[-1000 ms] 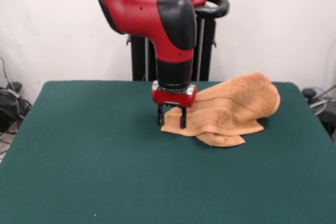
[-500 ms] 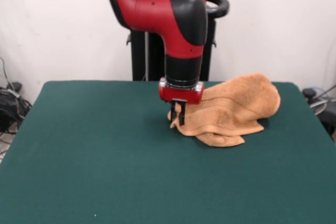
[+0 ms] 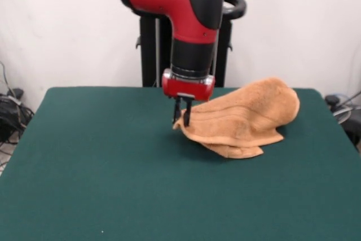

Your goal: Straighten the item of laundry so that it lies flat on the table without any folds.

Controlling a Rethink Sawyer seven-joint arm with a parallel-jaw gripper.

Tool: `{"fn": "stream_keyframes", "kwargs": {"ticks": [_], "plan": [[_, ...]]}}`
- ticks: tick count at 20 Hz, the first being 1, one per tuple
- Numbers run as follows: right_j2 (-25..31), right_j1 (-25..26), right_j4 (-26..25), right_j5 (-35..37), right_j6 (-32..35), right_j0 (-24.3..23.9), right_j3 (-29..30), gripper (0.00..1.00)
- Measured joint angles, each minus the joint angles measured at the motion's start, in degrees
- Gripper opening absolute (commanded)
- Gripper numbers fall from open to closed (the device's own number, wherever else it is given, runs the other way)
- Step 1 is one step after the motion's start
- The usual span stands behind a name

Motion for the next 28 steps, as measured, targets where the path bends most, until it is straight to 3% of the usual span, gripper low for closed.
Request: {"fn": "stream_keyframes", "kwargs": {"ticks": [17, 24, 28], "plan": [[-0.05, -7.4, -0.06, 8.09, 0.0, -9.5, -4.42, 0.0], [-0.09, -13.1, -0.11, 17.61, 0.0, -9.76, -4.37, 0.0], [-1.46, -19.75, -0.16, 28.86, 0.0, -7.4, -4.28, 0.0]]}}
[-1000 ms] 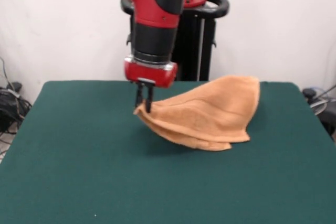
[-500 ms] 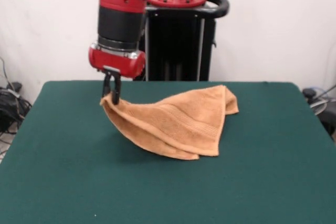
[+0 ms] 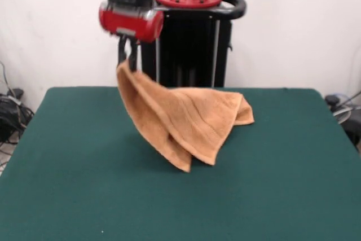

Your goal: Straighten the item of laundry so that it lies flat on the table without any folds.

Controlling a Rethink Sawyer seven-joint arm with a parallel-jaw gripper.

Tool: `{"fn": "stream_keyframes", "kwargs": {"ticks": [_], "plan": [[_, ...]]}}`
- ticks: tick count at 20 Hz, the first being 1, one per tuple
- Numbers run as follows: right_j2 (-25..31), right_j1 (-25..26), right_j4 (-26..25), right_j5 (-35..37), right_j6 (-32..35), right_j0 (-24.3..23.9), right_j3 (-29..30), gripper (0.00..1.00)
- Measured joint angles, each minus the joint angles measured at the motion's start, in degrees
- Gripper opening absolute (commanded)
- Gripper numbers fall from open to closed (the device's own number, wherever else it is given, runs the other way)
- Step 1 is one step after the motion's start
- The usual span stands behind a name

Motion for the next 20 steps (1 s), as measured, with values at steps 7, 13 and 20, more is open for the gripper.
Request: {"fn": "stream_keyframes", "kwargs": {"ticks": [7, 13, 20], "plan": [[-1.59, -9.46, -0.14, 16.69, 0.0, 3.29, -0.15, 0.0], [-1.48, -14.39, 0.69, 24.06, 0.0, 5.36, -1.03, 0.0], [1.39, -8.0, 2.94, 8.68, 0.0, 4.51, -1.86, 0.0]]}}
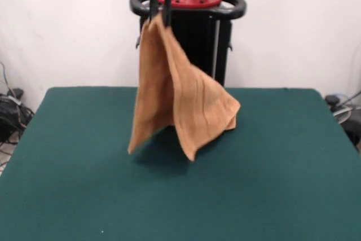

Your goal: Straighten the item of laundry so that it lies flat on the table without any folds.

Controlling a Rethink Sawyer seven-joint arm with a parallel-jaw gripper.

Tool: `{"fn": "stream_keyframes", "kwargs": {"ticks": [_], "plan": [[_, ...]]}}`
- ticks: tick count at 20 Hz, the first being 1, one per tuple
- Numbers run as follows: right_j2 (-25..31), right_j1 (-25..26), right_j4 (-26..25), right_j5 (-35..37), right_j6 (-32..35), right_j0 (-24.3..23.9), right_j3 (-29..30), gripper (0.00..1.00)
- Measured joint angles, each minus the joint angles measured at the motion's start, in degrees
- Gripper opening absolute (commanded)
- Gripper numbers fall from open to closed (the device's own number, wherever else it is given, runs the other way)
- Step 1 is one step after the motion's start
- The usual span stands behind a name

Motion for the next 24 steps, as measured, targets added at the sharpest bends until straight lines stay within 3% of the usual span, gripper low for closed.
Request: {"fn": "stream_keyframes", "kwargs": {"ticks": [2, 8, 16, 24], "plan": [[1.57, 4.66, -0.11, -10.41, 0.0, -0.61, -0.94, 0.0], [4.49, 13.56, -1.01, -25.62, 0.0, -2.79, -3.29, 0.0], [10.07, 19.8, -1.0, -26.8, 0.0, -8.1, -4.34, 0.0], [11.92, 23.67, -0.99, -26.81, 0.0, -7.05, -5.96, 0.0]]}}
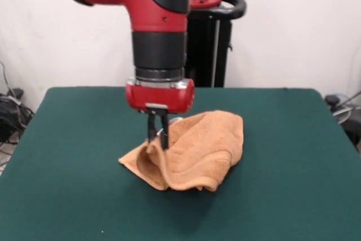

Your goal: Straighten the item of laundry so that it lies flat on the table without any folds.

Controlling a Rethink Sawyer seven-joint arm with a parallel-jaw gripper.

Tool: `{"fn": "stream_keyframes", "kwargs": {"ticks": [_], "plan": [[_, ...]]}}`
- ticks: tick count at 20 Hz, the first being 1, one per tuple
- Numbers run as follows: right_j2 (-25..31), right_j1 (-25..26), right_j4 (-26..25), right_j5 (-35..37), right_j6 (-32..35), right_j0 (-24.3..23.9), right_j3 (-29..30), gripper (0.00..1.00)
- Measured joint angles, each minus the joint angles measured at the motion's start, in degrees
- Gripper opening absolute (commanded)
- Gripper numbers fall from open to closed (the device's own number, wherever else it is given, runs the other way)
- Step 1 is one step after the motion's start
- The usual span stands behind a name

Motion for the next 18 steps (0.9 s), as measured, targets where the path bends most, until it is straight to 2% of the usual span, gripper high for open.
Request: {"fn": "stream_keyframes", "kwargs": {"ticks": [10, 11, 14, 18], "plan": [[-0.61, 0.73, 1.02, 0.01, 0.0, 8.68, 0.04, 0.0], [-0.59, 0.59, 1.08, 0.01, 0.0, 9.39, 0.06, 1.0], [-0.37, -0.21, 1.07, 0.02, 0.0, 9.9, 0.51, 1.0], [-0.07, -2.18, 1.1, 0.02, 0.0, 8.31, 2.26, 1.0]]}}
